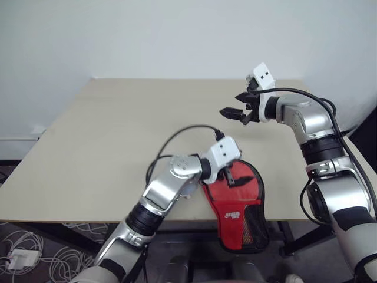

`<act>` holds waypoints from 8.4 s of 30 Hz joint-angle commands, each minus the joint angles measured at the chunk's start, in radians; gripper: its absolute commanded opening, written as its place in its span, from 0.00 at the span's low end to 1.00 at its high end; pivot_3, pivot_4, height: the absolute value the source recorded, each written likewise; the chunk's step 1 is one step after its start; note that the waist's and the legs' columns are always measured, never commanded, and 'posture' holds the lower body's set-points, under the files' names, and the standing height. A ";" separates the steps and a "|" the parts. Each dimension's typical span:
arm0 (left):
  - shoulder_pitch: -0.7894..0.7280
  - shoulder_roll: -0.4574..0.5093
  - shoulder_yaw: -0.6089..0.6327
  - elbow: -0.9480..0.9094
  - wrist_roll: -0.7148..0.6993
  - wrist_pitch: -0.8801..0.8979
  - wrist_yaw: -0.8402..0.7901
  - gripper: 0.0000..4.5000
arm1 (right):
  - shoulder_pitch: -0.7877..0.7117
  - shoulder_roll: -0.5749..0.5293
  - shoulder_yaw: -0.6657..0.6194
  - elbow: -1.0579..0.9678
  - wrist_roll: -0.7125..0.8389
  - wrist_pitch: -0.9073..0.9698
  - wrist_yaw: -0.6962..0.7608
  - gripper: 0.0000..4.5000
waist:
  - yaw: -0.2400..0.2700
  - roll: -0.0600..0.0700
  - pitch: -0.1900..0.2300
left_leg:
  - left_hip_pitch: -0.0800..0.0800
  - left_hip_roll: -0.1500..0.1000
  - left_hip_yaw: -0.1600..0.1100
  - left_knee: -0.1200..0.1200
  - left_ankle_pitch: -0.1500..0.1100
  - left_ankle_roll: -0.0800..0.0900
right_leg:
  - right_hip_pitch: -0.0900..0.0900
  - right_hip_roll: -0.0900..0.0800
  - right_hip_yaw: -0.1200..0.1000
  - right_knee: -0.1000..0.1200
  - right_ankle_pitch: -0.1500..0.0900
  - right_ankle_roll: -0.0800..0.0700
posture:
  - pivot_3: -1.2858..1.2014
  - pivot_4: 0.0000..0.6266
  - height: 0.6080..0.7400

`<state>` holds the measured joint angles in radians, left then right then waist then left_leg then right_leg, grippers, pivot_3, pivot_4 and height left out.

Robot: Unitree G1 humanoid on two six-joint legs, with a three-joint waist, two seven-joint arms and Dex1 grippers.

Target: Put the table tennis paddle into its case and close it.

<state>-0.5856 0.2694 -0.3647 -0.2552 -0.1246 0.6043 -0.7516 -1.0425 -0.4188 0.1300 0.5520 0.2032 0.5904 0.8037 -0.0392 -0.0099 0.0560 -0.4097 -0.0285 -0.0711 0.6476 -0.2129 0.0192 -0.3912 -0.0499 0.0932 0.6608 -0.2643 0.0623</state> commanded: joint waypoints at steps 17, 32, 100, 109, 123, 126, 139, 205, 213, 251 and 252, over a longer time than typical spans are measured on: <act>0.256 0.438 0.418 0.020 -0.207 -0.040 -0.209 1.00 | 0.479 0.043 -0.122 -0.789 0.208 0.413 -0.179 0.01 | -0.008 0.001 0.000 | 0.000 0.003 -0.001 -0.001 0.000 0.000 | 0.000 0.000 -0.001 0.000 0.000 0.000 | 0.52 0.00 0.96; 0.298 0.410 0.338 0.169 -0.219 -0.076 -0.287 1.00 | 0.602 0.222 0.056 -0.739 0.139 0.335 -0.331 0.00 | -0.008 0.001 0.000 | 0.001 0.002 0.000 0.000 0.000 0.000 | 0.000 0.000 -0.002 0.000 0.000 0.000 | 0.52 0.00 0.96; 0.023 0.317 0.239 0.589 -0.051 -0.287 -0.232 0.21 | 0.755 0.194 0.108 -0.490 0.022 0.048 -0.277 0.00 | -0.009 -0.007 -0.006 | 0.017 0.003 0.000 -0.003 0.000 0.000 | 0.015 0.002 -0.002 -0.003 0.000 0.000 | 0.52 0.00 0.96; -0.098 0.273 0.174 0.722 0.015 -0.358 -0.287 0.21 | 0.765 0.192 0.118 -0.505 0.007 0.052 -0.274 0.00 | -0.009 -0.007 -0.006 | 0.017 0.003 -0.001 -0.003 0.000 0.000 | 0.015 0.002 -0.002 -0.002 0.000 0.000 | 0.52 0.00 0.96; -0.258 0.286 0.080 0.986 0.153 -0.532 -0.435 0.21 | 0.770 0.189 0.110 -0.514 0.004 0.056 -0.275 0.00 | -0.008 -0.008 -0.007 | 0.017 0.002 -0.001 -0.003 0.000 0.000 | 0.016 0.002 -0.002 -0.003 -0.003 0.004 | 0.52 0.00 0.96; -0.293 0.280 0.079 1.069 0.181 -0.586 -0.416 0.21 | 0.774 0.189 0.110 -0.521 0.005 0.059 -0.278 0.00 | -0.008 -0.008 -0.007 | 0.017 0.002 -0.001 -0.003 0.000 0.000 | 0.016 0.002 -0.002 -0.003 -0.003 0.005 | 0.52 0.00 0.96; -0.440 0.202 0.094 1.343 0.264 -0.756 -0.228 0.21 | 0.775 0.194 0.118 -0.527 0.002 0.066 -0.278 0.00 | -0.008 -0.009 -0.007 | 0.016 0.002 -0.001 -0.003 0.000 0.000 | 0.016 0.002 -0.003 -0.003 -0.004 0.005 | 0.52 0.00 0.96; -0.402 -0.164 0.158 1.336 0.275 -0.947 -0.208 0.99 | 0.774 0.217 0.122 -0.533 -0.010 0.082 -0.280 0.00 | -0.008 -0.011 -0.008 | 0.016 0.001 -0.006 -0.002 0.000 0.000 | 0.018 0.002 -0.005 -0.003 -0.004 0.006 | 0.52 0.00 0.96; -0.430 -0.131 0.175 1.341 0.271 -0.939 -0.170 0.99 | 0.772 0.216 0.126 -0.532 -0.010 0.082 -0.274 0.00 | -0.008 -0.011 -0.008 | 0.016 0.001 -0.006 -0.002 0.000 0.000 | 0.017 0.002 -0.005 -0.003 -0.004 0.006 | 0.52 0.00 0.96; 0.093 -0.011 0.201 0.299 -0.045 -0.274 -0.151 0.01 | 0.136 0.094 -0.022 -0.142 0.007 0.041 -0.125 0.00 | -0.011 -0.004 -0.008 | 0.015 -0.001 -0.015 -0.003 0.000 0.000 | 0.016 0.000 -0.005 -0.003 0.000 0.000 | 0.52 0.00 0.96; 0.098 -0.010 0.188 0.293 -0.044 -0.268 -0.156 0.01 | 0.101 0.099 -0.017 -0.080 -0.005 0.006 -0.120 0.00 | -0.012 -0.003 -0.008 | 0.015 -0.001 -0.015 -0.004 0.000 0.000 | 0.015 0.000 -0.005 -0.002 0.000 0.000 | 0.52 0.00 0.96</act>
<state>-0.4802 0.2577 -0.1678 0.0846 -0.1533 0.3327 -0.8995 -0.8917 -0.3270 0.1241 0.4072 0.2152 0.6609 0.6710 -0.0513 -0.0134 0.0476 -0.3947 -0.0293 -0.0856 0.6440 -0.2130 0.0188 -0.3756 -0.0494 0.0881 0.6583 -0.2647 0.0625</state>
